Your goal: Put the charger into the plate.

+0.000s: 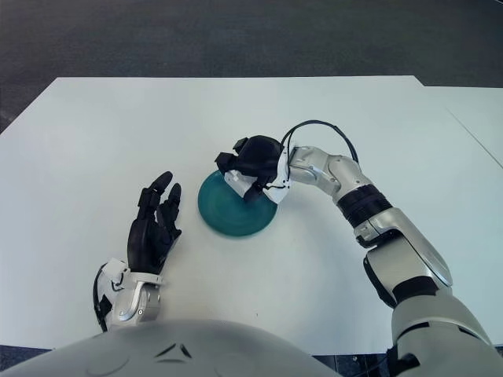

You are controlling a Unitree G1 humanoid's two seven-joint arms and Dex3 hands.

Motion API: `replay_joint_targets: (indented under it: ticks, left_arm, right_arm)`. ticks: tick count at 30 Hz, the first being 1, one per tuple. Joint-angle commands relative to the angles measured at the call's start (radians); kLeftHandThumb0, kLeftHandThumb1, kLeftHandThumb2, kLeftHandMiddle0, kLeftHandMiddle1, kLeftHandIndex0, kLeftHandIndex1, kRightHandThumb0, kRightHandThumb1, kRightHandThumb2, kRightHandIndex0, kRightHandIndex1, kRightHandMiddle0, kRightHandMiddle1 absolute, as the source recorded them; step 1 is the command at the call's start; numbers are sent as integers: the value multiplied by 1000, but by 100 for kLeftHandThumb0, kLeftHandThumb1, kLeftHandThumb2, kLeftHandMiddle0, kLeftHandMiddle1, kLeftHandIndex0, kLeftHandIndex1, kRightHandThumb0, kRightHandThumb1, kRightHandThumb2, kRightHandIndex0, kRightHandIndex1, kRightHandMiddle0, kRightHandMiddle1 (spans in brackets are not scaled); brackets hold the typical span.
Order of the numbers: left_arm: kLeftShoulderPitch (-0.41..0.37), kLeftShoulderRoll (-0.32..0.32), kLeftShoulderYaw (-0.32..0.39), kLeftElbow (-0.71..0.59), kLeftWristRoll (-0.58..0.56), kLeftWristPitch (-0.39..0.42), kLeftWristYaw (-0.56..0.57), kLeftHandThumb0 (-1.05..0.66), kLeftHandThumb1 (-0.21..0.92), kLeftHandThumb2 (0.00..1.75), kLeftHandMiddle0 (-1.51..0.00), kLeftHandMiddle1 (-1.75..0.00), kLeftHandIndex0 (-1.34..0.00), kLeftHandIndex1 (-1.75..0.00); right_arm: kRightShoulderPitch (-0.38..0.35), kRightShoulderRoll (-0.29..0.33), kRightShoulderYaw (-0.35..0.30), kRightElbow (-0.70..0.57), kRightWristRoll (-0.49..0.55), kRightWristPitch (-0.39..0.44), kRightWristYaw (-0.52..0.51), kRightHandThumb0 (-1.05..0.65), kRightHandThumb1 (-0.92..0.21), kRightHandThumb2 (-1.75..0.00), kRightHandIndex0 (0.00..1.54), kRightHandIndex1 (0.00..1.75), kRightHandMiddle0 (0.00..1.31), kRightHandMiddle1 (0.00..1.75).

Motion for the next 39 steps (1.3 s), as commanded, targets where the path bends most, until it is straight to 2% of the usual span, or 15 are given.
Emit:
replay_joint_targets:
  ticks: [1,14,21,31,39]
  left_arm:
    - [-13,-67,-8,-14,-8,3,15,-80,92,80,-31,0,0,-77]
    - [-7,-82,-16,-18,-39,23,33,-79,92,76,-31,0,0,-78]
    - [-2,-101,-29,-20,-63,41,63,-78,92,71,-33,-1,0,-80]
    - [-11,-104,-36,-16,-62,40,79,-80,92,70,-33,-1,0,-80]
    - [-26,-111,-38,5,-55,32,84,-81,92,72,-31,0,0,-77]
  right_arm:
    - [10,6,12,20,-12,-13,-12,-50,-92,-73,104,175,86,175]
    - [27,22,61,30,-87,-18,-66,-49,-92,-73,107,175,84,175]
    - [30,28,97,55,-133,-25,-109,-51,-92,-73,104,175,78,175]
    - [14,22,130,83,-180,-38,-161,-51,-92,-70,104,175,81,175]
    - [13,16,142,88,-186,-16,-131,-49,-92,-70,104,175,84,175]
